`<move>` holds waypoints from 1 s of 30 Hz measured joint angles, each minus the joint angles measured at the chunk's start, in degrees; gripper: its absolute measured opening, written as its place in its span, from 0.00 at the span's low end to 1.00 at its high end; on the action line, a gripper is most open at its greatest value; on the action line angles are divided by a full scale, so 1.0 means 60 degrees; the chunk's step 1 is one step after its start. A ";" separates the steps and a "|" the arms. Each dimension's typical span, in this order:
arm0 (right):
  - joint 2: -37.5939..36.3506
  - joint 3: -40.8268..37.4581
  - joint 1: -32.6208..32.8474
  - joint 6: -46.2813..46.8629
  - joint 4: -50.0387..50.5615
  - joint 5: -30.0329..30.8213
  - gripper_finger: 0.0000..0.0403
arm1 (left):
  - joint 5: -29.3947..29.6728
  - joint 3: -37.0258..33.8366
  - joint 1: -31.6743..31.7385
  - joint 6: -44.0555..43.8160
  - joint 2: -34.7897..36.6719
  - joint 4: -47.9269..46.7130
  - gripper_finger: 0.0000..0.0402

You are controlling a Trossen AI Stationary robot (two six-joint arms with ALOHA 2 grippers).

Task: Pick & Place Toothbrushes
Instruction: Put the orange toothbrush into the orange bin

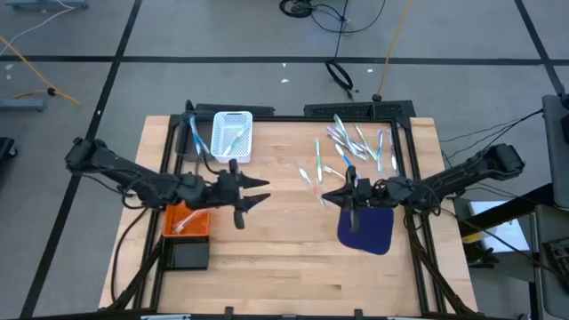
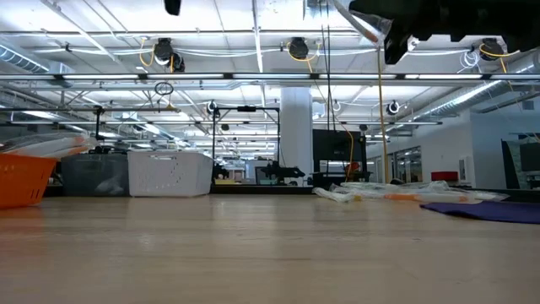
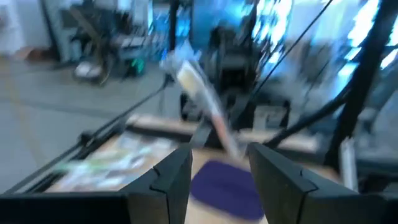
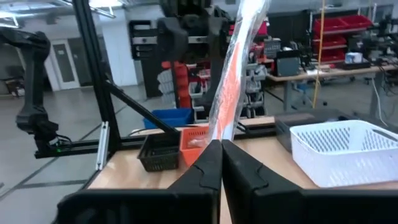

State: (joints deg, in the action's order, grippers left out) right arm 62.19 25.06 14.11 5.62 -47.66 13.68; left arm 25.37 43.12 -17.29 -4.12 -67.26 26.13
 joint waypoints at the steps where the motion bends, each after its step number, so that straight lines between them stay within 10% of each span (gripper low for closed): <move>1: 0.0031 0.0000 0.0046 -0.0062 -0.0089 -0.0002 0.00 | -0.0298 -0.0225 0.0115 0.0028 -0.0032 0.0575 0.41; 14: 0.0431 0.0000 0.0044 -0.0130 -0.0775 -0.0035 0.00 | -0.1253 -0.0321 0.1035 -0.0106 -0.2533 0.4299 0.41; 30: 0.0431 0.0000 0.0044 -0.0130 -0.0738 -0.0039 0.00 | -0.2765 0.1675 0.1852 -0.0645 -0.4678 0.4658 0.41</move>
State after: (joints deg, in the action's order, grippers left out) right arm 64.77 25.06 14.37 4.84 -52.09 13.45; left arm 8.78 53.17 -6.17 -7.99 -95.33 54.08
